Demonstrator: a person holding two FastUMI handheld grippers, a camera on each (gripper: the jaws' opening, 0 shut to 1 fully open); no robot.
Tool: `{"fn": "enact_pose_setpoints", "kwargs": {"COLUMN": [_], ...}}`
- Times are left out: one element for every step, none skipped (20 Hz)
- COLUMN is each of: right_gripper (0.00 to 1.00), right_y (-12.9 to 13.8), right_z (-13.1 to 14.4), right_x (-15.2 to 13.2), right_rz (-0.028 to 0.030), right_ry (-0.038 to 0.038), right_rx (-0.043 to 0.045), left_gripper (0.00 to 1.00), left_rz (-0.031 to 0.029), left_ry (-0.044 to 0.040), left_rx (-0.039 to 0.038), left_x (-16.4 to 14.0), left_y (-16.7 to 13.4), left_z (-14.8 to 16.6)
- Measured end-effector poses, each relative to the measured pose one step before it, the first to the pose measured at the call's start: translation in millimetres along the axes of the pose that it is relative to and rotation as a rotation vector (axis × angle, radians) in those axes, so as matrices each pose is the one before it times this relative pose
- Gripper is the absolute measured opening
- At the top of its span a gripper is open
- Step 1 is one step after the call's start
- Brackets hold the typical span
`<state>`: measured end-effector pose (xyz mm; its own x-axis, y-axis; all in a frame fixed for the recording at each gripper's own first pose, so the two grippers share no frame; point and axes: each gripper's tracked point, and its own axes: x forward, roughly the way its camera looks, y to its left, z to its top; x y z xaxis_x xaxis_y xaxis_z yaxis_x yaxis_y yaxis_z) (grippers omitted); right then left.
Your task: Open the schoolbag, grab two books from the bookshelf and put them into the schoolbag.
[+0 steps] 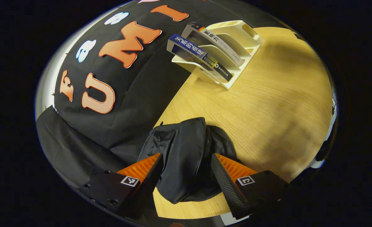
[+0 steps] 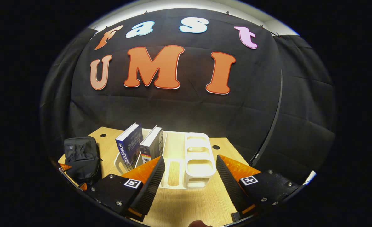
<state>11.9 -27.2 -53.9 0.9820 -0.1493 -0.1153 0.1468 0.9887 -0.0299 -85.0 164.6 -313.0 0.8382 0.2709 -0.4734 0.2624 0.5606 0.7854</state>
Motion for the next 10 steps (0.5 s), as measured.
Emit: {"fn": "enact_pose_setpoints", "kwargs": {"right_gripper": [0.98, 0.98, 0.98, 0.98, 0.98, 0.98, 0.98, 0.98, 0.98, 0.98], "right_y": [2.78, 2.71, 3.18, 2.85, 2.73, 2.98, 3.46, 2.61, 2.82, 2.82], "right_z": [-0.73, -0.29, -0.97, -1.76, -0.47, -0.1, -0.05, -0.12, 0.58, -0.54], "right_x": [-0.69, -2.24, -1.78, -1.99, -2.5, -2.94, -2.81, -2.36, -3.19, -2.26], "right_rz": [-0.00745, -0.00674, -0.00791, -0.00926, -0.0082, -0.01028, -0.00801, -0.00799, -0.00448, -0.00113], "right_ry": [0.00292, 0.00393, 0.00587, 0.00474, 0.00505, 0.00255, 0.00233, 0.00113, -0.00026, 0.00401], "right_rx": [-0.00053, 0.00014, 0.00072, 0.00175, 0.0046, 0.00362, 0.0008, -0.00382, -0.00746, -0.00811], "left_gripper": [0.97, 0.96, 0.96, 0.96, 0.96, 0.96, 0.96, 0.95, 0.93, 0.72], "left_rz": [0.01247, 0.01732, 0.01376, 0.0144, 0.00789, 0.00405, -0.00186, -0.01623, -0.01487, -0.02368], "left_ry": [0.00696, 0.00508, 0.01397, 0.00889, 0.01091, 0.00221, -0.00234, -0.00441, -0.00542, 0.00122], "left_rx": [0.00067, 0.00183, 0.0088, 0.0037, 0.00934, 0.00642, 0.00122, -0.00158, -0.00748, -0.00982], "left_x": [3.14, 2.29, 5.65, 2.9, 7.07, 6.94, 7.83, 6.1, 5.99, 5.14], "left_y": [3.59, 3.28, 1.78, 2.36, 2.58, 1.43, 1.61, -0.22, 0.51, -0.98], "left_z": [-5.82, -5.91, -4.91, -6.78, -3.57, -0.63, -0.97, 3.27, 1.09, 2.48]}}
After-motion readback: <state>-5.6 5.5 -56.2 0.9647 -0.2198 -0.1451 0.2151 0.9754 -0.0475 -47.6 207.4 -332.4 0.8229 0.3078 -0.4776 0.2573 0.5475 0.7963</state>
